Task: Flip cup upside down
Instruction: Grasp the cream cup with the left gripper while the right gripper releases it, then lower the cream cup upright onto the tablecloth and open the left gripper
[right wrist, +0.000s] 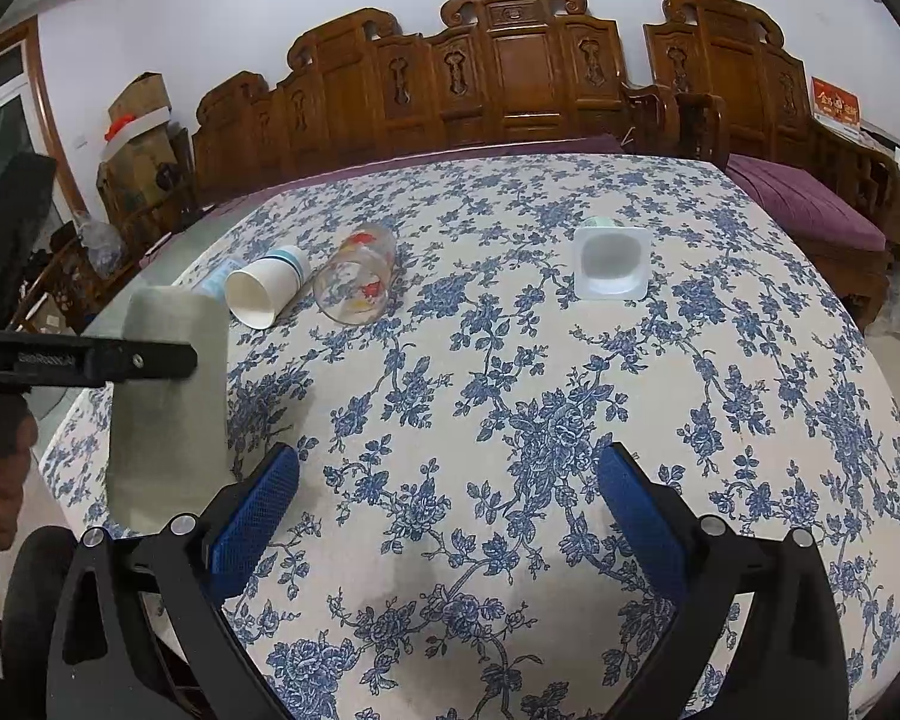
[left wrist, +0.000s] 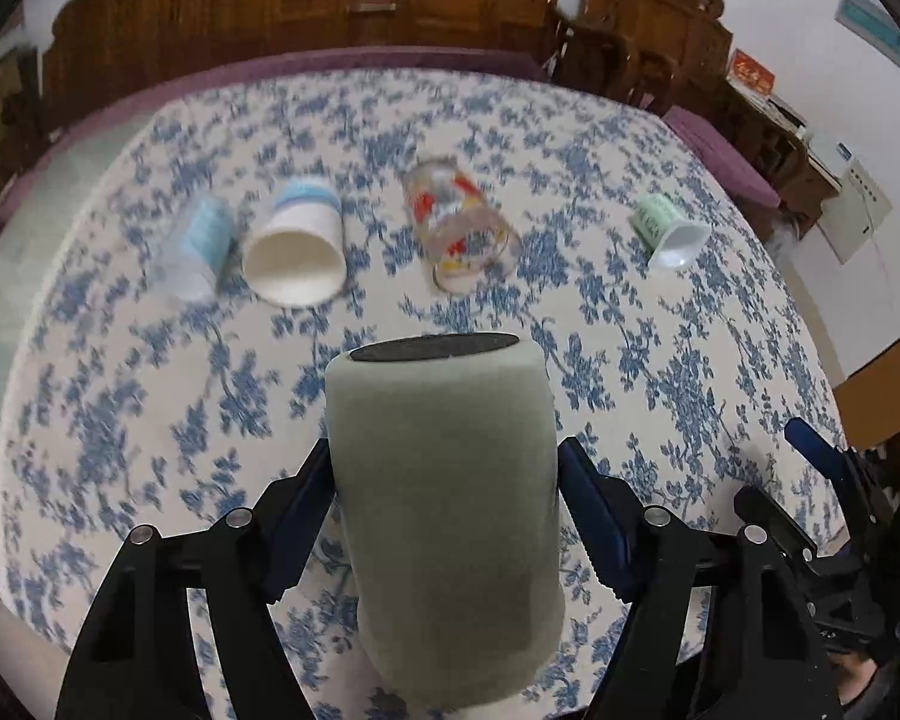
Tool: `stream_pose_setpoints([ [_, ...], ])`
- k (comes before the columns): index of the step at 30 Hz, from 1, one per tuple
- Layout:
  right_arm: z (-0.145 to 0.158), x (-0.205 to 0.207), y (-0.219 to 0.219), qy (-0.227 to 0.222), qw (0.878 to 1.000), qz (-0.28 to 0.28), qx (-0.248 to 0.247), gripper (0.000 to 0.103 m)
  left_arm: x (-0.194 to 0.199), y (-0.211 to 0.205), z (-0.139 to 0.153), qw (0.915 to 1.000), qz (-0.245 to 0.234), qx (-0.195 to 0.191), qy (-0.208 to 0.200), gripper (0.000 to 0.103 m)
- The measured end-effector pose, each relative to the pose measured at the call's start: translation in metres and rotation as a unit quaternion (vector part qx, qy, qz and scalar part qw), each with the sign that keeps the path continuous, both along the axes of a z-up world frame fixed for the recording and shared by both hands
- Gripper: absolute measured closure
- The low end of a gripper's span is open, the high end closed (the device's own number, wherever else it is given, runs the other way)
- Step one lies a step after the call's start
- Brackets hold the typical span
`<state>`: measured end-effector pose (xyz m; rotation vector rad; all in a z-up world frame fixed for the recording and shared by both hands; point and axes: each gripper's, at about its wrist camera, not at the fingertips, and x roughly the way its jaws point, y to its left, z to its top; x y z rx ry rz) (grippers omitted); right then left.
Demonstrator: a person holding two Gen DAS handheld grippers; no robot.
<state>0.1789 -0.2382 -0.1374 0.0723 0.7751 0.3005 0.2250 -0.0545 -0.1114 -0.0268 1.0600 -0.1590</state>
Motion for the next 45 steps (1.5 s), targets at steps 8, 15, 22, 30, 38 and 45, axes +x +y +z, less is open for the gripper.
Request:
stream_pose_setpoints([
  [8,-0.001,0.0,0.001,0.002,1.0,0.001,-0.001,0.003,0.006,-0.007,0.005,0.9992,-0.008,0.008,-0.037,0.034],
  [15,-0.001,0.001,0.0,0.003,1.0,-0.001,0.004,0.003,0.0,-0.024,-0.003,0.9971,-0.032,0.04,-0.055,0.034],
  [22,0.0,0.001,0.0,0.002,1.0,-0.001,0.005,0.003,-0.005,-0.03,-0.005,0.9955,-0.044,0.053,-0.065,0.034],
  [30,-0.001,-0.001,0.001,-0.001,1.0,-0.002,0.003,0.003,-0.015,-0.028,-0.008,0.9958,-0.042,0.05,-0.064,0.033],
  [38,-0.001,-0.002,0.003,-0.004,1.0,-0.004,-0.002,0.003,-0.035,-0.008,-0.015,0.9974,-0.026,0.035,-0.058,0.033],
  [45,0.01,-0.011,0.012,-0.01,1.0,-0.007,-0.01,0.003,-0.06,0.018,-0.01,0.9976,-0.01,0.02,-0.066,0.025],
])
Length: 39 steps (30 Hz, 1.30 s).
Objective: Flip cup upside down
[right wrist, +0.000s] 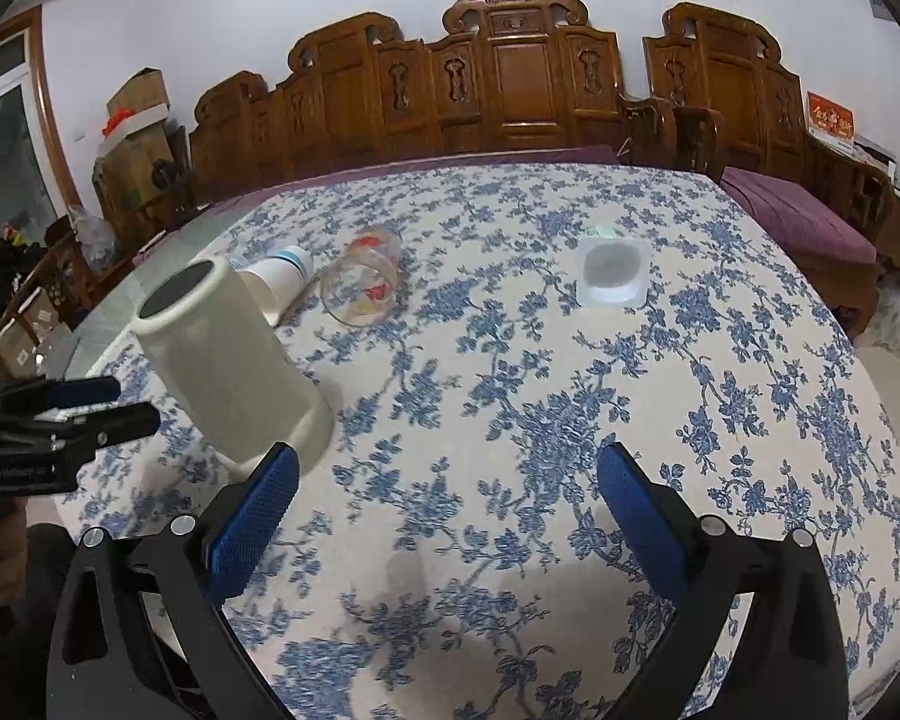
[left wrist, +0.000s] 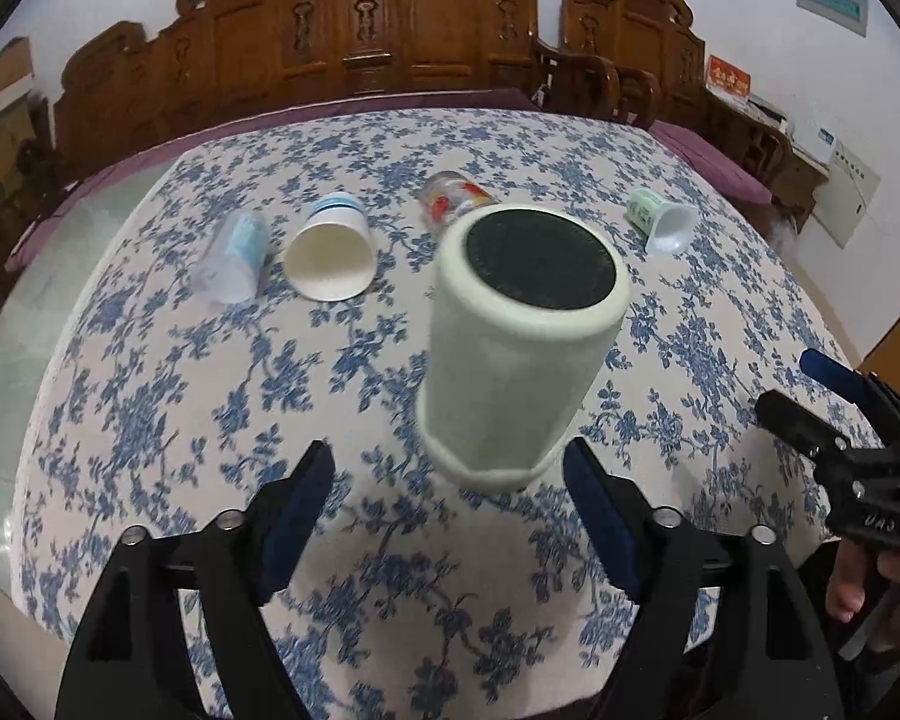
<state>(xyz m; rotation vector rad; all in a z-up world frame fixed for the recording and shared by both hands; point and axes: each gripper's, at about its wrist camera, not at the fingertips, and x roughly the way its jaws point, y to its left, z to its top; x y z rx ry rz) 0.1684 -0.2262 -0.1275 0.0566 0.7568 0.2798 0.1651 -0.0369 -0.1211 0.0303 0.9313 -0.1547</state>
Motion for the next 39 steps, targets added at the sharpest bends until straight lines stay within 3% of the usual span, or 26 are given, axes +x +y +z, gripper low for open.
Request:
stream_pose_setpoints([
  [5,0.016,-0.014,0.01,-0.001,1.0,0.007,0.01,0.003,-0.022,0.013,0.01,0.9998,0.005,-0.013,-0.012,0.008],
  [10,0.028,-0.033,0.021,0.003,1.0,0.001,0.019,0.003,-0.045,0.021,0.021,0.9996,0.011,-0.013,-0.021,0.008],
  [17,0.067,-0.084,0.029,-0.052,0.998,-0.015,0.019,0.003,-0.089,0.033,0.057,0.9968,0.019,-0.002,-0.078,0.008],
  [24,0.114,-0.135,0.035,-0.13,0.991,-0.02,0.011,0.003,-0.136,0.041,0.1,0.9864,0.036,0.002,-0.16,0.008],
  [31,0.141,-0.175,0.04,-0.175,0.984,-0.021,0.012,0.003,-0.17,0.036,0.124,0.9727,0.05,0.028,-0.225,0.008],
  [39,0.152,-0.19,0.044,-0.191,0.981,-0.026,0.007,0.003,-0.184,0.034,0.131,0.9705,0.052,0.013,-0.235,0.008],
])
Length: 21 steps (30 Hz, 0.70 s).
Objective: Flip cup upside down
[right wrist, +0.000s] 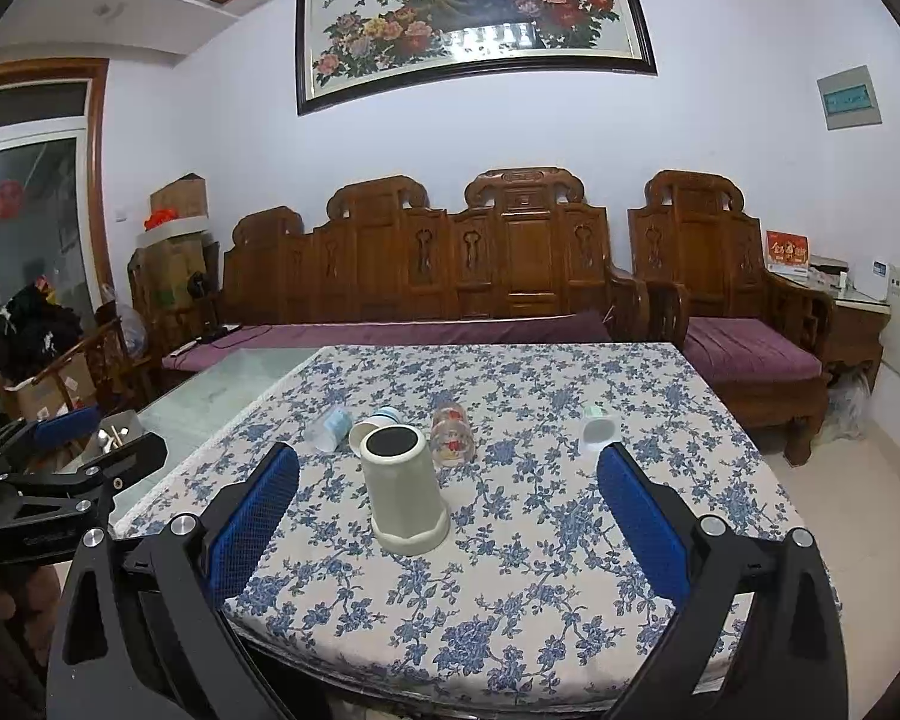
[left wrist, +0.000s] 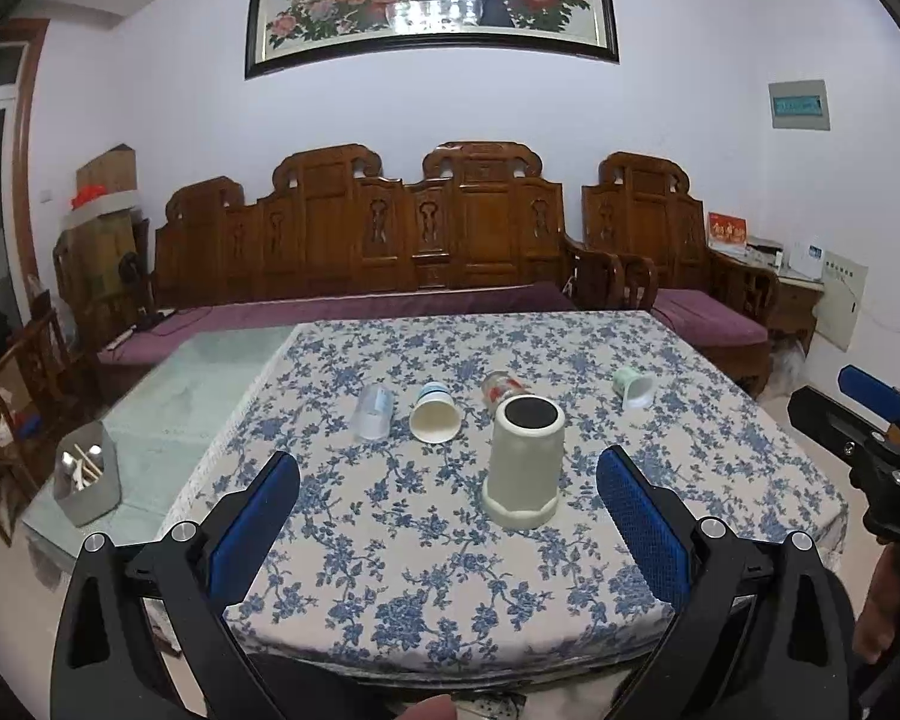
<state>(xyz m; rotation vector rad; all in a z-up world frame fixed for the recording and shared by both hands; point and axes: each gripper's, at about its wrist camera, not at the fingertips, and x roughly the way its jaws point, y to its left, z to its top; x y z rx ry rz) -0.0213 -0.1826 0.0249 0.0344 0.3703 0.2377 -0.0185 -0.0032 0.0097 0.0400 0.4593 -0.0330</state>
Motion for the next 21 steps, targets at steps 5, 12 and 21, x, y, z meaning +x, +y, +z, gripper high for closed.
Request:
stream_pose_setpoints([
  [5,-0.0002,-0.0013,-0.0007,0.0,1.0,-0.004,0.001,0.003,0.0003,0.0044,-0.0043,0.9999,0.006,-0.006,0.009,0.008],
  [12,-0.002,-0.0022,0.0014,0.002,1.0,-0.009,-0.003,0.003,-0.0006,0.0084,-0.0064,0.9998,0.01,-0.011,0.009,0.008],
  [21,-0.004,0.0006,0.0019,0.003,1.0,-0.01,-0.003,0.003,-0.0036,0.0067,-0.0022,0.9999,0.007,-0.011,0.003,0.008],
])
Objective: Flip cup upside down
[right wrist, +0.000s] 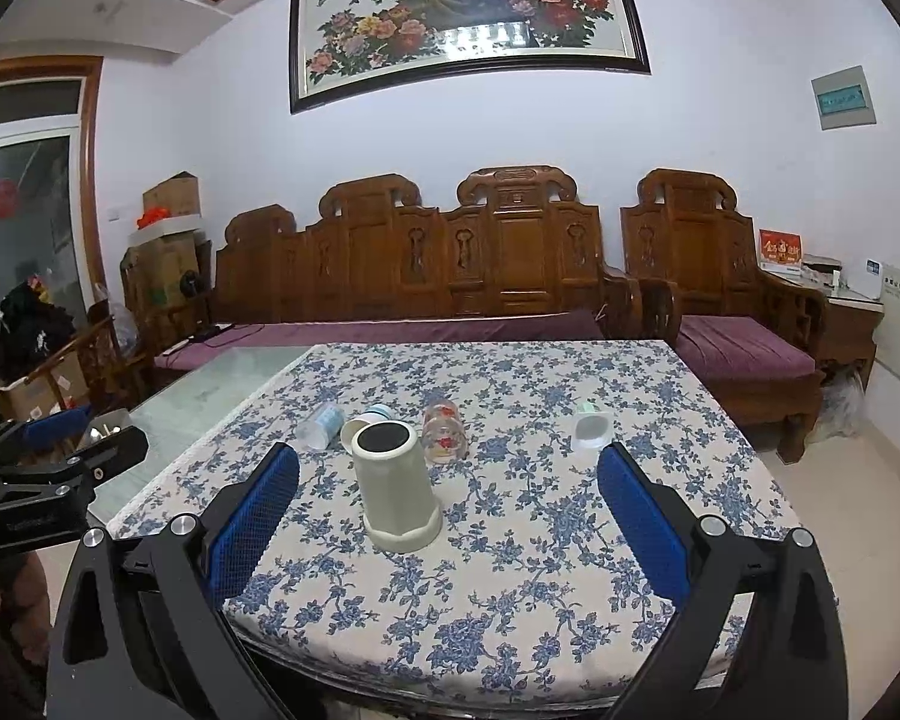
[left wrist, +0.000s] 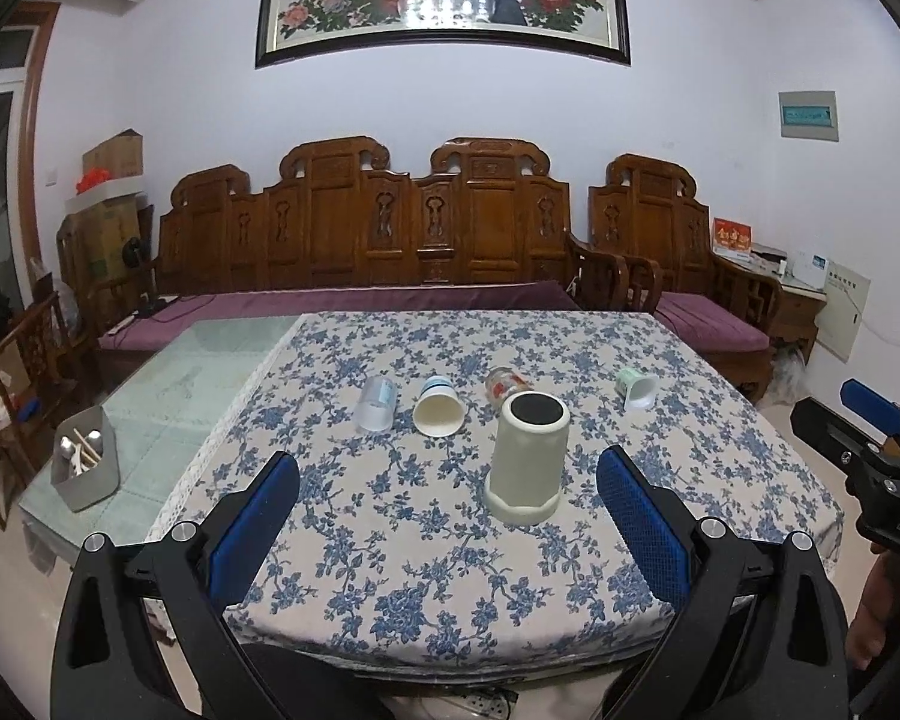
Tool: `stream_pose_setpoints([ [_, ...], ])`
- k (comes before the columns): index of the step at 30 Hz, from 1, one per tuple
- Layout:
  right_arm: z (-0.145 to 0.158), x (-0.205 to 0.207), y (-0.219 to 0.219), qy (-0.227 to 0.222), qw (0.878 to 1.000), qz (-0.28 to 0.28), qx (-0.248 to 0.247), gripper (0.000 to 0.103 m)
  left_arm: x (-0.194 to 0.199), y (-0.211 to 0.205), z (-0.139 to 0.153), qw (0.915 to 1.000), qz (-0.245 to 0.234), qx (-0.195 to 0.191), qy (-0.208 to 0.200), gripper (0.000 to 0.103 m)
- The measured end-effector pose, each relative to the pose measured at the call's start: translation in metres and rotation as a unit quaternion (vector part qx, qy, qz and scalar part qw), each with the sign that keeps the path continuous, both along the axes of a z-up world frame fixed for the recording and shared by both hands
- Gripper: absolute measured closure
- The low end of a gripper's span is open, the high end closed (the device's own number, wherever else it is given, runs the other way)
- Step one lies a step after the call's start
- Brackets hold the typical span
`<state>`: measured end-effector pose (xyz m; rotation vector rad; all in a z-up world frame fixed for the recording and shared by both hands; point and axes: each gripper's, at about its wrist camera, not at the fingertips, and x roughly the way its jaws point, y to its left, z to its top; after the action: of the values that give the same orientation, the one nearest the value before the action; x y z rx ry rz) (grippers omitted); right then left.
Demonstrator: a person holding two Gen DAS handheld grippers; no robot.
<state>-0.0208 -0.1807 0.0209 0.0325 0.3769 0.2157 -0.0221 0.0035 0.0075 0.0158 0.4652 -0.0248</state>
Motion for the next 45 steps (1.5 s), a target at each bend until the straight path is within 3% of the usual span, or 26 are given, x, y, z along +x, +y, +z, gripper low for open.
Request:
stream_pose_setpoints([
  [45,-0.0004,0.0008,-0.0004,0.0,1.0,0.001,0.002,0.003,-0.0032,-0.0012,0.0057,1.0,-0.001,-0.001,-0.008,0.008],
])
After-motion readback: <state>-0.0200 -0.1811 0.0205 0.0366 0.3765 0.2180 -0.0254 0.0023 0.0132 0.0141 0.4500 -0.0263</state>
